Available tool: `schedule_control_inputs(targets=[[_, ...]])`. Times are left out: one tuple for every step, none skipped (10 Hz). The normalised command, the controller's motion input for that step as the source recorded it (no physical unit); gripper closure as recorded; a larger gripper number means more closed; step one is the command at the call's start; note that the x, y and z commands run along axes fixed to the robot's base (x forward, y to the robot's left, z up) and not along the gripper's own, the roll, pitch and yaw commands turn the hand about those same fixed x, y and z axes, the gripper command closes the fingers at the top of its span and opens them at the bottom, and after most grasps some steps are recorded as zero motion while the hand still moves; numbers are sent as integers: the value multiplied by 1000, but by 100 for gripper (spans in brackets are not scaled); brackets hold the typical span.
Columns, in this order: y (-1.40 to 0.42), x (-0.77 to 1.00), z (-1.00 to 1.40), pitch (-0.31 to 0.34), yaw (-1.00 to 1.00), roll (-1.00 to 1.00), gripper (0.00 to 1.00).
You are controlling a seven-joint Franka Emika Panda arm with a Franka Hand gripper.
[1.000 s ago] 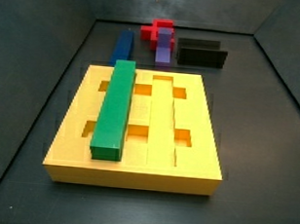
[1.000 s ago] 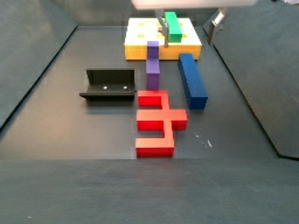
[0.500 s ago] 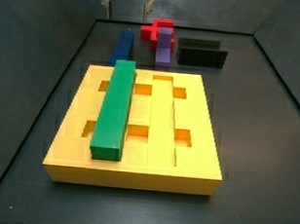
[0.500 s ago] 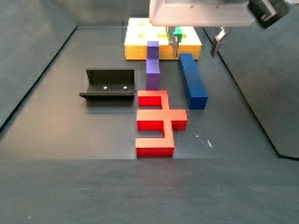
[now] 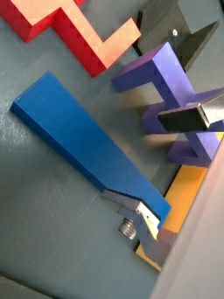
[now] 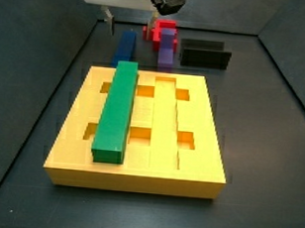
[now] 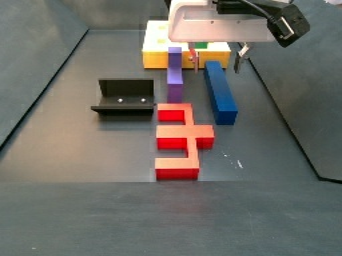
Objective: Pick up the blue object. Move up. Move to above the board. Insert the blue object.
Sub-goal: Pick up the blue object.
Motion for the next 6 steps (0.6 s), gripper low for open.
schedule_control_inputs(targets=[[0,37,-20,0,0,27,0],[0,9,0,6,0,0,0],[0,0,-34,0,0,0,0],[0,0,-237,0,0,26,0],[0,9,-217,0,0,24,0],[0,9,-186,0,0,23,0]])
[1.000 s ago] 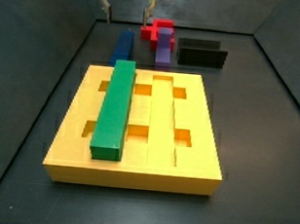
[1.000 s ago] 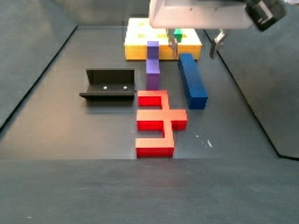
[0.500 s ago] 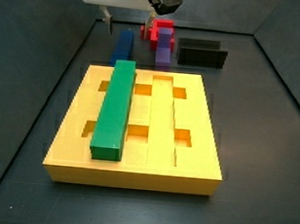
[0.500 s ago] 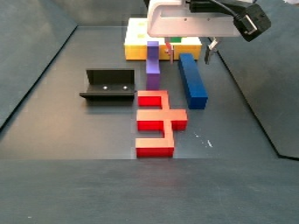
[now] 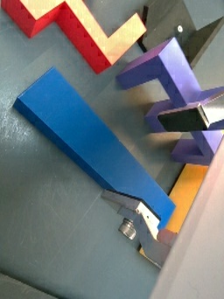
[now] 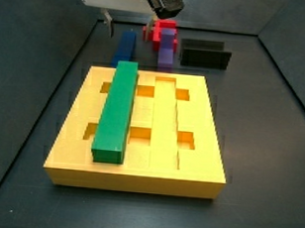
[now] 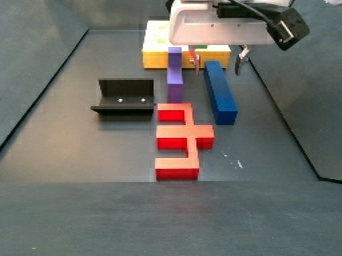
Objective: Pick up the blue object. Move up. Move to above the board. Insert the blue object.
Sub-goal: Pick up the blue object.
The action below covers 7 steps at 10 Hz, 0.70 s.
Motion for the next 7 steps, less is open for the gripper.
schedule_control_inputs(targets=[[0,0,-154,0,0,29,0],[0,17,-189,0,0,60,0],[0,89,-260,0,0,100,0],[0,0,-363,0,11,109,0],[0,0,-294,-16,29,86,0],[0,0,-209,0,23,54,0],[0,3,-160,0,17,21,0]])
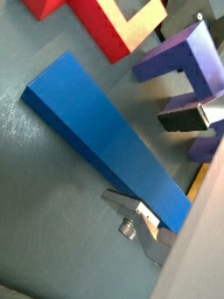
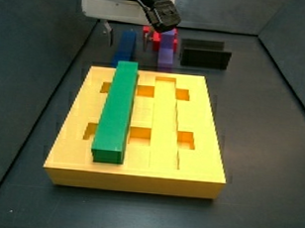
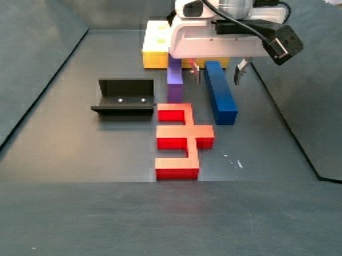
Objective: Pick up the blue object. Move up. Move to above the board. Insert the blue object.
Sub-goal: Pick up the blue object.
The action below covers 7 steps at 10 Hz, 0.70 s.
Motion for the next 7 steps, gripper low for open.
schedule_control_inputs(targets=[[0,0,-97,-3,6,0,0],[0,0,-106,-19,0,0,0],[0,0,0,-4,0,-31,0],[217,23,194,0,0,-171,0],[323,0,46,0,0,-143,0],[171,0,-14,-30,-6,-59,0],[-57,0,-429,-191,0,-20,0]])
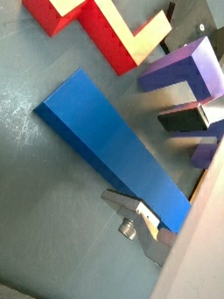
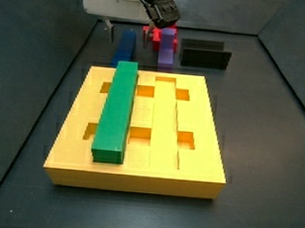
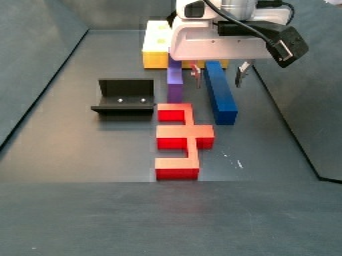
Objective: Pick up the blue object. Move up. Move to above the board. Insert the blue object.
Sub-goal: Pick up the blue object.
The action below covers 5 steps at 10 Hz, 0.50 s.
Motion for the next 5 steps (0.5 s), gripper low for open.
schedule_control_inputs(targets=[[0,0,-337,-164,-3,-23,0],[83,-189,-134,-106,-63,-34,0],[60,-123,-86,-116,-34,-56,0],[0,0,-134,-133,0,-37,0],[0,0,-171,-141,0,-36,0]])
